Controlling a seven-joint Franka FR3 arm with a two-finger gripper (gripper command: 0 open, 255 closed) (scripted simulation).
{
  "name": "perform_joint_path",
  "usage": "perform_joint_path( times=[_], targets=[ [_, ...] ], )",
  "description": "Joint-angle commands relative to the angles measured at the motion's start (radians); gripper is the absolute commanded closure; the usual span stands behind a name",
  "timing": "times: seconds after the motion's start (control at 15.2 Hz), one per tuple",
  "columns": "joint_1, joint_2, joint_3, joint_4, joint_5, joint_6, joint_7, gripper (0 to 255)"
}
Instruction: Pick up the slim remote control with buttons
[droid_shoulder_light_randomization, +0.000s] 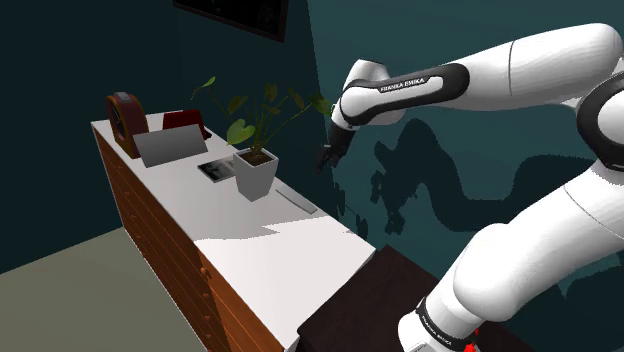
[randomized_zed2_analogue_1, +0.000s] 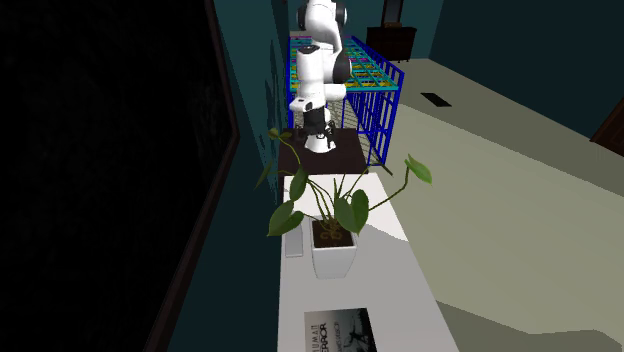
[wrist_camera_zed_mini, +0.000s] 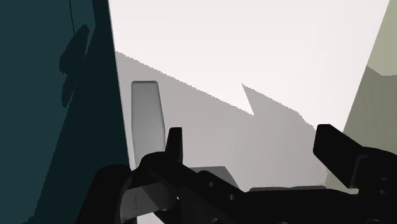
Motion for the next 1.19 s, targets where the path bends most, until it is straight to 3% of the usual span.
perform_joint_path(
  times=[0.0,0.59,1.12],
  targets=[
    [-0.002,0.083,-0.006,0.029,0.002,0.046,-0.012,0],
    [-0.019,0.431,-0.024,0.203,0.02,0.181,-0.059,0],
    [-0.049,0.743,-0.028,0.437,0.032,0.226,-0.085,0]
  ],
)
